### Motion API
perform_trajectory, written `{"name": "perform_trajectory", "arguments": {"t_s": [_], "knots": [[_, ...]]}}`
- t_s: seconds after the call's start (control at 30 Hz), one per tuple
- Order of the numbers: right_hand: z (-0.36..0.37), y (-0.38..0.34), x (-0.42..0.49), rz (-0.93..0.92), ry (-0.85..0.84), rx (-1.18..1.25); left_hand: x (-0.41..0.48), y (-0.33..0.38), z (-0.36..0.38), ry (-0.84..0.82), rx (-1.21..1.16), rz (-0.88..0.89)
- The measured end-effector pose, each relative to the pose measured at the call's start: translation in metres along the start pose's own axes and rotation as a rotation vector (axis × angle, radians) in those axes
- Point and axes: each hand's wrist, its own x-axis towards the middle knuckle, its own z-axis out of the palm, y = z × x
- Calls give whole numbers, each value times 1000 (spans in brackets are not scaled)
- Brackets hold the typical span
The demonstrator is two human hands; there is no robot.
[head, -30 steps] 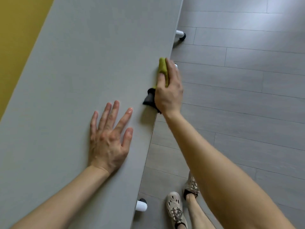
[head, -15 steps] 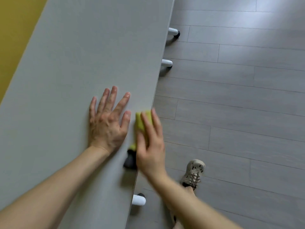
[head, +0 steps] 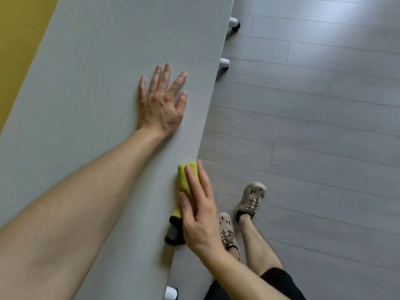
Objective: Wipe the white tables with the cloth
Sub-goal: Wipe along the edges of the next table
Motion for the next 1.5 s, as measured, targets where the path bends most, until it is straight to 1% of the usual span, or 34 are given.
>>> {"name": "perform_trajectory", "arguments": {"t_s": [0.03, 0.07, 0.1, 0.17, 0.23, 0.27, 0.33, 0.37, 0.43, 0.47, 0.53, 0.6, 0.67, 0.73, 0.87, 0.93, 0.97, 1.03, 1.1, 1.13, 1.23, 1.3, 1.33, 1.4, 1.5], "knots": [[-3, -3, -25, 7, -31, -6, -1, 0, -2, -29, -20, 6], [-6, -3, -28, 15, -43, -14, -5, 0, -5, -66, -47, 15], [-8, 0, -12, 13, -29, -22, -14, -1, -8, -111, -77, 26], [-8, -2, 49, 31, 44, -11, -49, -8, -15, -175, -105, 54], [-11, -6, 125, 102, 151, -18, -104, -22, -21, -172, -70, 84], [-17, -9, 157, 127, 174, -37, -135, -30, -25, -156, -40, 100], [-31, -5, 197, 142, 141, -79, -198, -43, -31, -126, 8, 98], [-34, 0, 203, 146, 118, -94, -225, -47, -32, -116, 24, 83], [-27, 1, 180, 150, 116, -67, -263, -49, -30, -97, 42, 52], [-16, 2, 150, 141, 129, -40, -273, -48, -26, -84, 47, 40], [8, 5, 63, 116, 134, -13, -279, -45, -20, -40, 45, 18], [21, 4, -34, 91, 65, 1, -277, -43, -16, -7, 35, 13], [22, 4, -92, 98, -11, 16, -277, -43, -15, 10, 37, 16], [22, 6, -75, 93, 8, -6, -278, -44, -14, 25, 43, 16], [15, -3, 61, 130, 195, -36, -276, -45, -11, 38, 49, 20], [4, -2, 112, 127, 237, -53, -276, -46, -11, 40, 50, 21], [3, -1, 123, 113, 242, -55, -276, -46, -11, 45, 51, 18], [12, 0, 108, 88, 263, -52, -276, -47, -10, 51, 54, 12], [29, 1, 46, 68, 281, -75, -275, -47, -9, 47, 57, 12], [36, 4, 3, 52, 262, -88, -275, -48, -8, 46, 58, 13], [45, 4, -127, 10, 106, -88, -275, -47, -8, 44, 68, 9], [42, 9, -164, 0, 42, -103, -275, -46, -9, 42, 67, 9], [40, 11, -157, -2, 33, -115, -275, -46, -9, 45, 69, 11], [39, 10, -116, 22, 69, -108, -274, -45, -9, 54, 75, 12], [30, 3, -17, 74, 180, -112, -273, -45, -8, 66, 68, 4]]}}
